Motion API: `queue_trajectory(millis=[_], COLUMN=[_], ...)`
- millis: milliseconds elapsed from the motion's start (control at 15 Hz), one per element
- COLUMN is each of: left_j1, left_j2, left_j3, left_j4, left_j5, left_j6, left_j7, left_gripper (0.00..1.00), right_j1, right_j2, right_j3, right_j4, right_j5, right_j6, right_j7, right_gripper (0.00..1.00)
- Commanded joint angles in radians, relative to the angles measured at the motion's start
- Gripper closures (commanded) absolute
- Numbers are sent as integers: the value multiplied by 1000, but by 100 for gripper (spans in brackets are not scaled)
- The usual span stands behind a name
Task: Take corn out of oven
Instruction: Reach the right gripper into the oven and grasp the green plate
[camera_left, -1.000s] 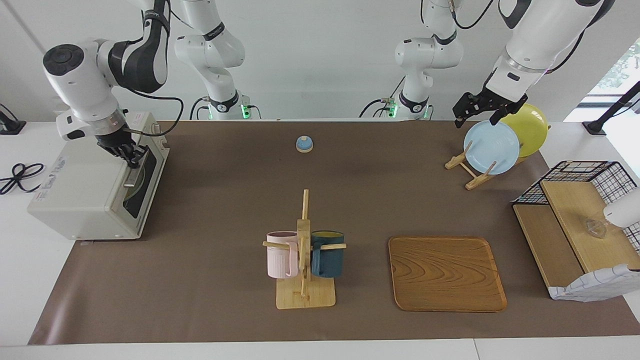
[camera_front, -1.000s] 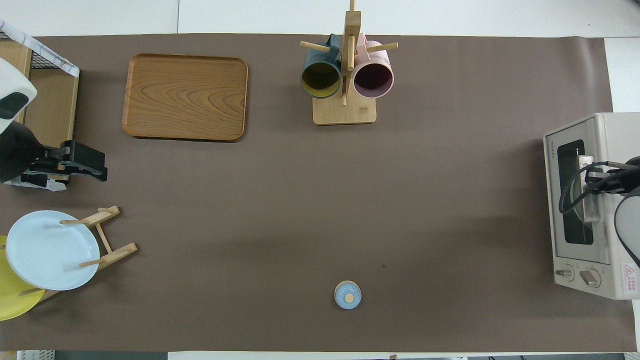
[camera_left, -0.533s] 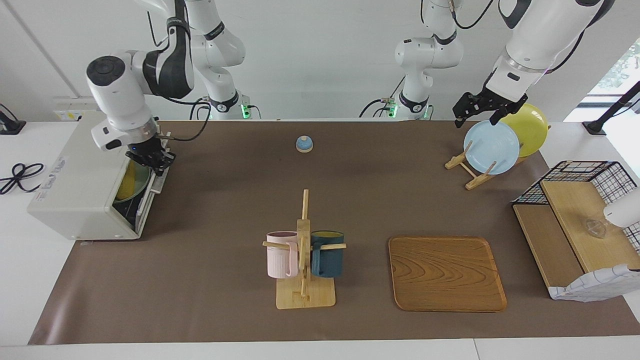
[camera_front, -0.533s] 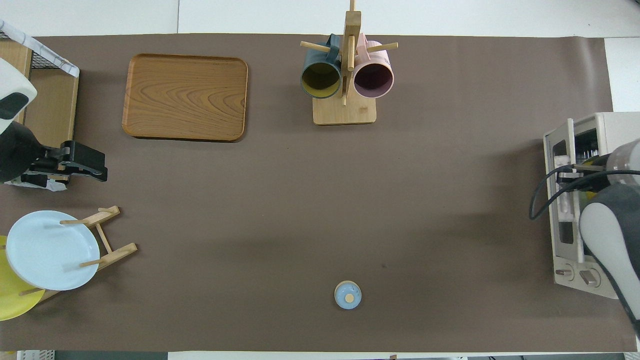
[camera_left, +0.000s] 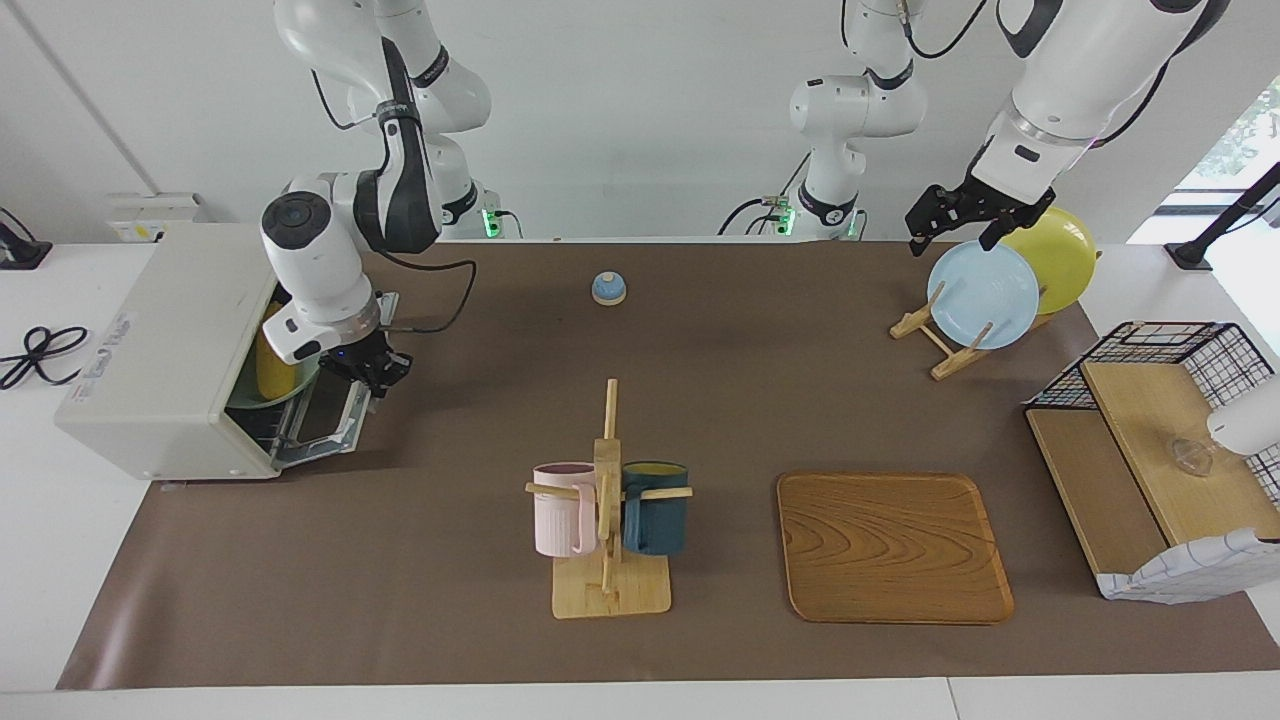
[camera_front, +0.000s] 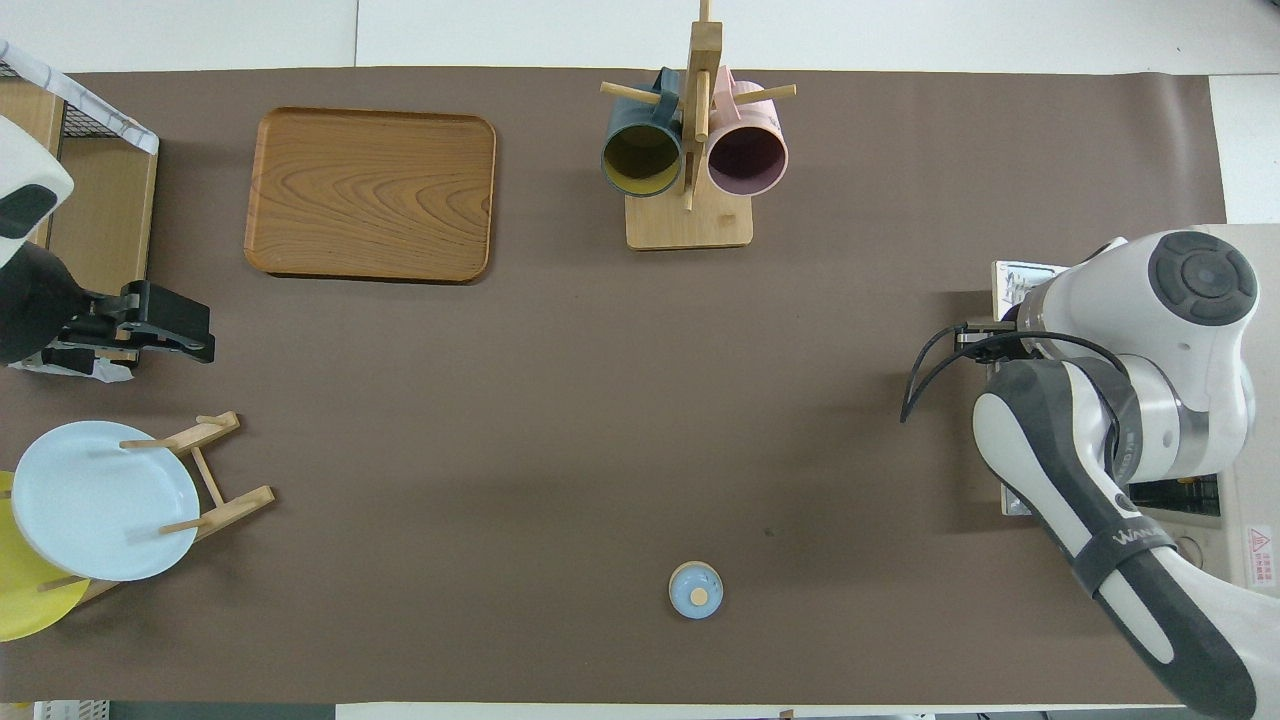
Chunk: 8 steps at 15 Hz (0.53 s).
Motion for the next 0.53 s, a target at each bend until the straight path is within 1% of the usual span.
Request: queue_trajectory(millis=[0, 133, 467], left_j1=[-2, 0, 0], left_j2=[-13, -13, -13], left_j3=[5, 5, 7], left_j4=[-14, -14, -14], left_j5=[-10, -10, -10], left_j6=[1, -1, -1], left_j7=[-1, -1, -1], left_gripper=[0, 0, 0], right_j1=[-15, -12, 22], right_j2=[47, 68, 87], right_j3=[-24, -24, -23], right_j4=[7, 9, 9], right_j5=[9, 45, 50], right_j6=[61, 65, 88], right_j7=[-13, -12, 14], right_gripper=[100, 100, 100])
